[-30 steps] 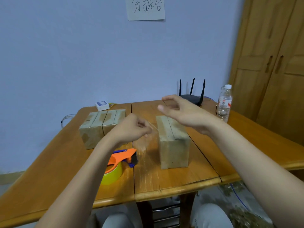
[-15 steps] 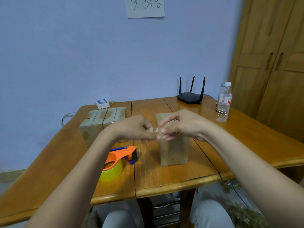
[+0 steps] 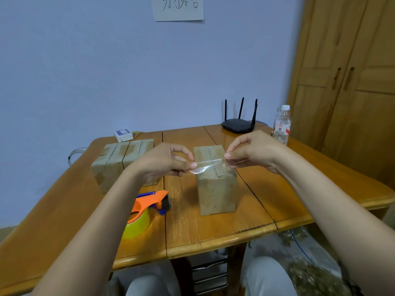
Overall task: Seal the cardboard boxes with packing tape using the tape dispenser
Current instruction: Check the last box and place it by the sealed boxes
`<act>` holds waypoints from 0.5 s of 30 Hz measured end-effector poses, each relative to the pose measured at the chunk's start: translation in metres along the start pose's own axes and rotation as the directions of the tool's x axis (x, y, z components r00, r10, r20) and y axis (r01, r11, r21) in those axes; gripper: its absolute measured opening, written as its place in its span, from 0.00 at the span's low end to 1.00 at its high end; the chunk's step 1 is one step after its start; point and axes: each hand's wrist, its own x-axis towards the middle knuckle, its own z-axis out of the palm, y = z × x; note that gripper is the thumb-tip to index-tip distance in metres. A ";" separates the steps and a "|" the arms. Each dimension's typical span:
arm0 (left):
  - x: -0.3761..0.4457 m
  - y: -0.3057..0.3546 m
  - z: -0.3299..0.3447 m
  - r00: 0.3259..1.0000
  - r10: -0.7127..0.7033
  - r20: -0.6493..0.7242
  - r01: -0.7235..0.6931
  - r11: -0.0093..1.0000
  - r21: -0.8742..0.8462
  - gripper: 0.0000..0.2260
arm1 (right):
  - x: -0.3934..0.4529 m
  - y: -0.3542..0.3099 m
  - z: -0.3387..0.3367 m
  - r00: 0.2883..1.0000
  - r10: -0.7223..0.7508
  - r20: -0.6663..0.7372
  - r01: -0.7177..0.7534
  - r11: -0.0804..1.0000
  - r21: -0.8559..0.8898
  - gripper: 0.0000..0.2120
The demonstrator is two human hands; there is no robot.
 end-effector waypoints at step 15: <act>0.013 -0.041 0.015 0.991 -0.116 -0.070 0.077 0.907 -0.414 0.12 | 0.013 0.038 -0.012 0.993 0.091 -0.071 -0.087 0.994 0.061 0.08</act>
